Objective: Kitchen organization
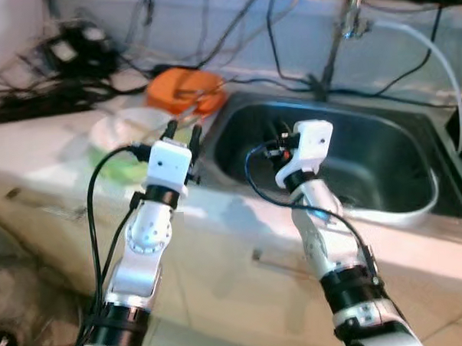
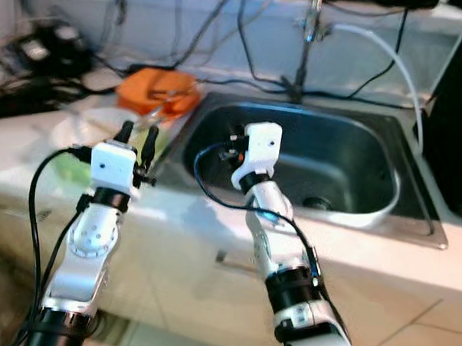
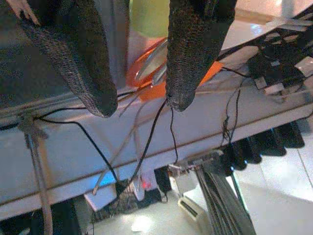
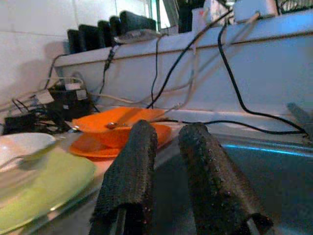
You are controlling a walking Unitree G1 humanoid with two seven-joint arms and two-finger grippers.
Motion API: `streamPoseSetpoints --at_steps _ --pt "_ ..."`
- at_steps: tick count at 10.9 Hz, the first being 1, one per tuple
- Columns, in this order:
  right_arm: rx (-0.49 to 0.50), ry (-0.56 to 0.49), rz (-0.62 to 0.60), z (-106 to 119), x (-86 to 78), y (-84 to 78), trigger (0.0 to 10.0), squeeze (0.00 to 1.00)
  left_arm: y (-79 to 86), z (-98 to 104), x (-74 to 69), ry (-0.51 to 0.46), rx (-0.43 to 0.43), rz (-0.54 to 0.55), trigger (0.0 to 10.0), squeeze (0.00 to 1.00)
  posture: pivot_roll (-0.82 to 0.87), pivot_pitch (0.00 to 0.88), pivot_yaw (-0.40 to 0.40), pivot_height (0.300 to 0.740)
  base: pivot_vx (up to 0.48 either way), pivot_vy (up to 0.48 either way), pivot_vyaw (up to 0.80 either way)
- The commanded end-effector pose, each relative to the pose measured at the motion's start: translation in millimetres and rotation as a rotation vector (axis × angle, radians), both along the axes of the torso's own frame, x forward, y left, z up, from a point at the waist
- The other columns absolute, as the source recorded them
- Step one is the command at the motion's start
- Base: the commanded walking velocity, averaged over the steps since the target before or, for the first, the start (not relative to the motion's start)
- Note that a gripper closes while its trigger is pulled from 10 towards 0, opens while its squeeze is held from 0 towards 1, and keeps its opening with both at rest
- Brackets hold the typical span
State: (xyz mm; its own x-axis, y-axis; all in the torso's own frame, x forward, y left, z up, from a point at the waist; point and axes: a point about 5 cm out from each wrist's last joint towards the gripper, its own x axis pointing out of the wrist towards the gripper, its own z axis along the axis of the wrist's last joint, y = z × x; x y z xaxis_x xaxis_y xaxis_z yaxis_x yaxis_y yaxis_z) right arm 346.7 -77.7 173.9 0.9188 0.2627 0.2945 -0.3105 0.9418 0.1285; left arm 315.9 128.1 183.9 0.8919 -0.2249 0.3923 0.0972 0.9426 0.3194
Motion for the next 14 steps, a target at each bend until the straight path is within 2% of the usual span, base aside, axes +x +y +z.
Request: streamPoseSetpoints --at_steps 1,7,14 --pt "-0.014 -0.004 0.013 1.0 -0.8 2.2 10.0 0.0 3.4 1.7 -1.1 -0.01 -0.005 0.018 10.0 0.0 0.17 0.0 -0.013 0.74 0.461 0.0 0.0" --pt "0.0 0.008 0.009 -0.5 -0.7 1.3 10.0 0.0 1.2 4.2 -2.3 -0.026 0.002 0.008 10.0 0.0 0.17 0.0 -0.013 0.74 0.439 0.0 0.0" --pt "0.016 0.024 0.002 -3.7 -1.0 -0.8 10.0 0.0 -6.2 10.6 -5.9 -0.059 -0.005 -0.035 10.0 0.0 0.18 0.007 -0.012 0.74 0.0 0.0 0.0"
